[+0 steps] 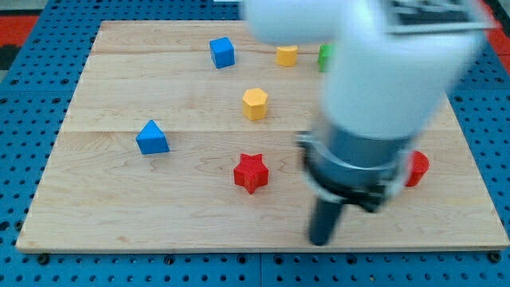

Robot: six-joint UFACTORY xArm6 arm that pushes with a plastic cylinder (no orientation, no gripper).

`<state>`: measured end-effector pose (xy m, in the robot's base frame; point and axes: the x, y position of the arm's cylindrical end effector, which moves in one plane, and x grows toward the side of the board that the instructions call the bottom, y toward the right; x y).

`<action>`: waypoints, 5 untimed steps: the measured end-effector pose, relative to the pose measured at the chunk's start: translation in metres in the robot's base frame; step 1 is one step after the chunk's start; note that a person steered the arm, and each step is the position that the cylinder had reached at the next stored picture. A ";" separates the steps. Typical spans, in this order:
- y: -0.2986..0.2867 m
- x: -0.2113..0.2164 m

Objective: Move the red star close to the green circle

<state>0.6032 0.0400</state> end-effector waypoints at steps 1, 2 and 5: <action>-0.077 -0.032; -0.050 -0.074; -0.065 -0.120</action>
<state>0.4831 -0.0250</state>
